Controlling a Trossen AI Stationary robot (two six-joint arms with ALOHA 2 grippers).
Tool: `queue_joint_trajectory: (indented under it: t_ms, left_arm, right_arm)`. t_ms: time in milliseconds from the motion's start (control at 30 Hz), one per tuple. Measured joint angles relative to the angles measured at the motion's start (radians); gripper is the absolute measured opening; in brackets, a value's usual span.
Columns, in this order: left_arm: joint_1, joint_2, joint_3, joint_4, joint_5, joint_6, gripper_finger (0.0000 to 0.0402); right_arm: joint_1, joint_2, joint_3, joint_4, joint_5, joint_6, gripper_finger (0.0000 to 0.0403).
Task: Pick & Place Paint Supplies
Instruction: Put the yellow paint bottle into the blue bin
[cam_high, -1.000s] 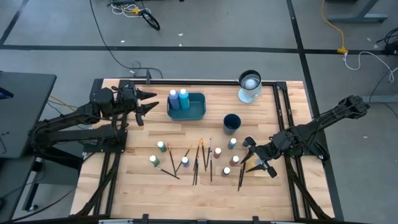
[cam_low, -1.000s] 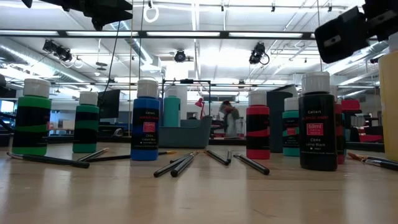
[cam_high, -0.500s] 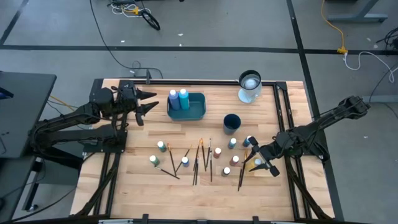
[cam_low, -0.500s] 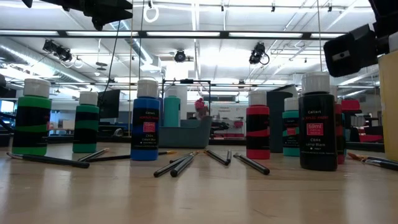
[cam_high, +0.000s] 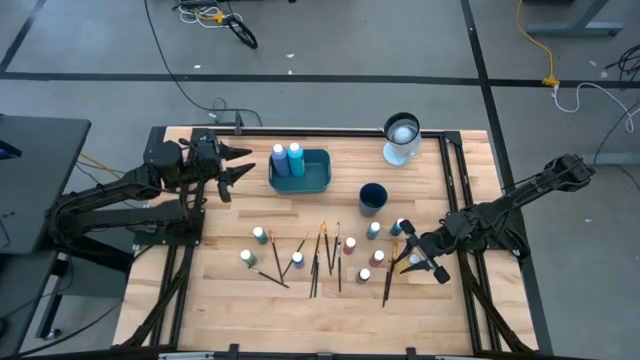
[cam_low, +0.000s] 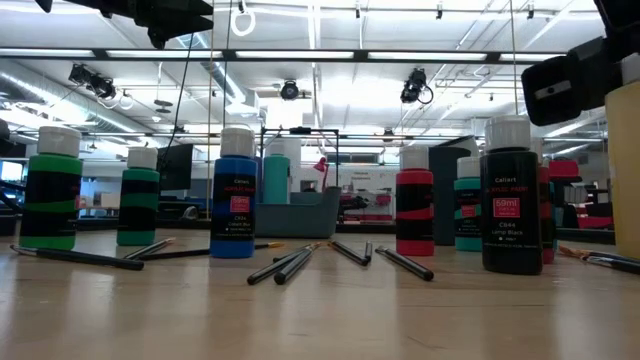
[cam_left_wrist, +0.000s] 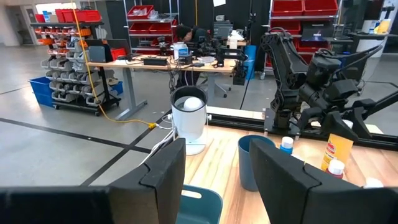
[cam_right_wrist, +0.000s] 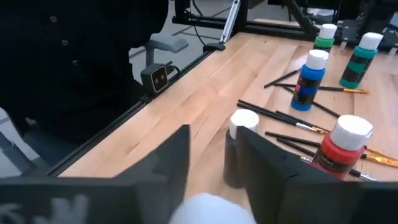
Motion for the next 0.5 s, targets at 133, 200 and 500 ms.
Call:
queue_joint_trajectory:
  t_ms: [133,200,500]
  left_arm:
    - [0.000,0.000,0.000,0.000,0.000,0.000,0.0187]
    - [0.000,0.000,0.000,0.000,0.000,0.000,0.0187]
    - [0.000,0.000,0.000,0.000,0.000,0.028,0.0187]
  right_arm:
    - [-0.001,0.000,0.000,0.038,0.003,0.010,0.0075]
    - [-0.001,0.002,-0.001,0.073,0.012,0.012,0.0075]
    - [-0.007,0.000,0.000,0.518,0.078,-0.173,0.0076]
